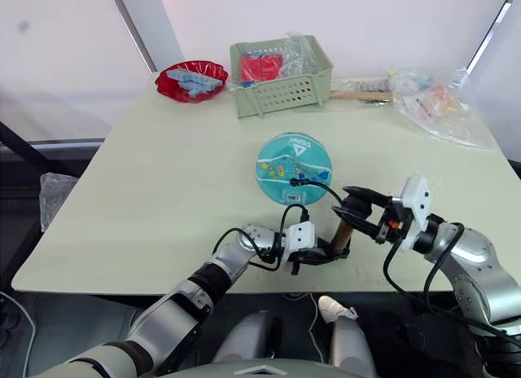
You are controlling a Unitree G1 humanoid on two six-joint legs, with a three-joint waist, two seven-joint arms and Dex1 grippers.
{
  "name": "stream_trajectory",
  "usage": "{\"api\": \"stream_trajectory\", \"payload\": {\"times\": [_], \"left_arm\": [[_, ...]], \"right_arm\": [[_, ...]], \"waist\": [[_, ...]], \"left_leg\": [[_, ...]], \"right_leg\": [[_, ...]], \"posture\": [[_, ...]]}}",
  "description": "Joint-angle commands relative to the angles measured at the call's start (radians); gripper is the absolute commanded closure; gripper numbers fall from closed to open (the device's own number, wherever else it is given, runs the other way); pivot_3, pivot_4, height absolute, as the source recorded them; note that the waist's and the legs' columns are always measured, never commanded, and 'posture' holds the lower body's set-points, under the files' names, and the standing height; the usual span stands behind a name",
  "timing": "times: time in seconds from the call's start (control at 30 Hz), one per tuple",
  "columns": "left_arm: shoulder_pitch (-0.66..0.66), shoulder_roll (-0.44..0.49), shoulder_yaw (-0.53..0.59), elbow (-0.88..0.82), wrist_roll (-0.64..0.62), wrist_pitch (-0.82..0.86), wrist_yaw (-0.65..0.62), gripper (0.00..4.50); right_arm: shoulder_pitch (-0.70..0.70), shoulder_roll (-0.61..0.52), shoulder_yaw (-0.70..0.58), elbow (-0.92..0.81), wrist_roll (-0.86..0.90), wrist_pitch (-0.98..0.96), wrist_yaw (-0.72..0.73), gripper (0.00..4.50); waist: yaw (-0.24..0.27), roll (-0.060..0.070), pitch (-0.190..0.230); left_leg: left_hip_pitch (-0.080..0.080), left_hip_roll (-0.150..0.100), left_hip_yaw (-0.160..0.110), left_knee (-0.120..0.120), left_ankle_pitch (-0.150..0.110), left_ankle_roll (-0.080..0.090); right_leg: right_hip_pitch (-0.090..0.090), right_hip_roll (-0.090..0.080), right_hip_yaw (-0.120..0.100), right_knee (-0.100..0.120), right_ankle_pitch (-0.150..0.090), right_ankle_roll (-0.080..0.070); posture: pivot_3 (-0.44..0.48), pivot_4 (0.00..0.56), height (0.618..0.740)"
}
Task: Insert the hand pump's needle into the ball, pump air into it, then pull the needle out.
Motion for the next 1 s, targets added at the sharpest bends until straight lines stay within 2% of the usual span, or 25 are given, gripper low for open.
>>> {"api": "stream_trajectory", "payload": {"times": [0.03,0.3,0.47,0.73,0.9,1.0], "left_arm": [[0.034,0.034,-0.027,0.094,0.077,0.040,0.011,3.49],[0.037,0.036,-0.029,0.096,0.078,0.034,0.008,3.49],[0.036,0.038,-0.031,0.098,0.080,0.029,0.002,3.49],[0.031,0.034,-0.032,0.104,0.082,0.025,-0.002,3.49],[0.032,0.033,-0.033,0.102,0.082,0.026,-0.003,3.49],[0.030,0.032,-0.031,0.106,0.082,0.024,-0.003,3.49]], "right_arm": [[0.010,0.007,-0.010,0.010,-0.023,-0.019,0.009,2.67],[-0.028,-0.009,-0.080,-0.064,0.055,0.017,0.001,2.67],[-0.164,-0.095,-0.247,-0.132,0.289,0.164,-0.049,2.67],[-0.306,-0.226,-0.411,-0.114,0.525,0.330,-0.116,2.67],[-0.351,-0.277,-0.455,-0.098,0.591,0.384,-0.134,2.67],[-0.365,-0.285,-0.458,-0.093,0.600,0.396,-0.140,2.67]], "waist": [[0.000,0.000,0.000],[0.001,0.002,0.002],[0.001,0.008,0.012],[0.003,0.006,0.017],[0.004,0.005,0.020],[0.006,0.006,0.019]], "left_leg": [[0.000,0.000,0.000,0.000,0.000,0.000],[0.000,0.000,0.000,0.000,0.000,0.000],[-0.001,-0.001,0.000,0.000,0.000,0.000],[-0.004,-0.002,-0.001,-0.001,0.000,0.000],[-0.006,-0.002,-0.001,-0.001,0.000,0.000],[-0.016,-0.003,-0.001,0.001,0.000,0.001]], "right_leg": [[0.000,0.000,0.000,0.000,0.000,0.000],[0.000,-0.001,0.000,0.000,0.001,-0.001],[0.000,-0.003,0.000,0.000,0.001,-0.001],[-0.001,-0.004,-0.003,-0.002,0.002,-0.004],[-0.003,-0.006,-0.003,-0.002,0.002,-0.003],[-0.012,-0.006,-0.003,-0.001,0.003,-0.003]], "posture": [[0.000,0.150,0.737],[0.000,0.150,0.737],[0.000,0.150,0.737],[0.000,0.150,0.737],[0.000,0.150,0.737],[0.000,0.150,0.737]]}}
